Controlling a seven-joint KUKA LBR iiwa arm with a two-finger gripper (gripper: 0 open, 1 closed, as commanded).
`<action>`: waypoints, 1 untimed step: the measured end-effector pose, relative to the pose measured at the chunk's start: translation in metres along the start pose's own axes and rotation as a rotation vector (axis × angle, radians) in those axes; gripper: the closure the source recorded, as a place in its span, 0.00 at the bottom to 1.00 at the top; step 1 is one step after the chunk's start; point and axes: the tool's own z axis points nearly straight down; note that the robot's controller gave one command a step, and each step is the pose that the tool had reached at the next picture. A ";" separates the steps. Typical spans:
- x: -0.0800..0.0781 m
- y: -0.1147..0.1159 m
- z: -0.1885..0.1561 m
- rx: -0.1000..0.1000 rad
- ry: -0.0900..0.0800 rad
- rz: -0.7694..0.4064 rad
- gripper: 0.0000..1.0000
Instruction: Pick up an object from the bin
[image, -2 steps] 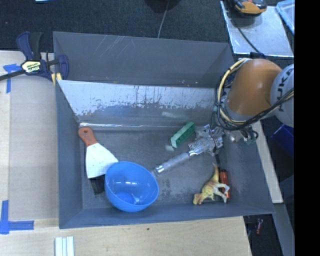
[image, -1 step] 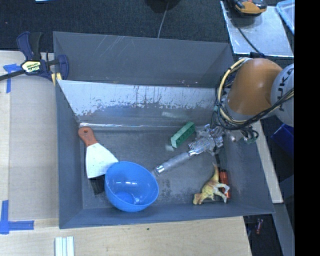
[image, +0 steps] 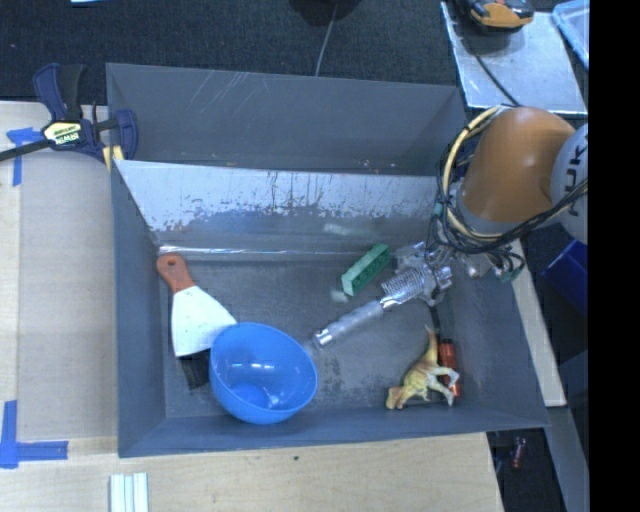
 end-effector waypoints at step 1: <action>-0.001 0.000 -0.015 0.001 -0.001 0.000 1.00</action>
Offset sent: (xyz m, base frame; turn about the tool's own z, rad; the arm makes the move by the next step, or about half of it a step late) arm 0.0006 0.0000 0.0418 0.0003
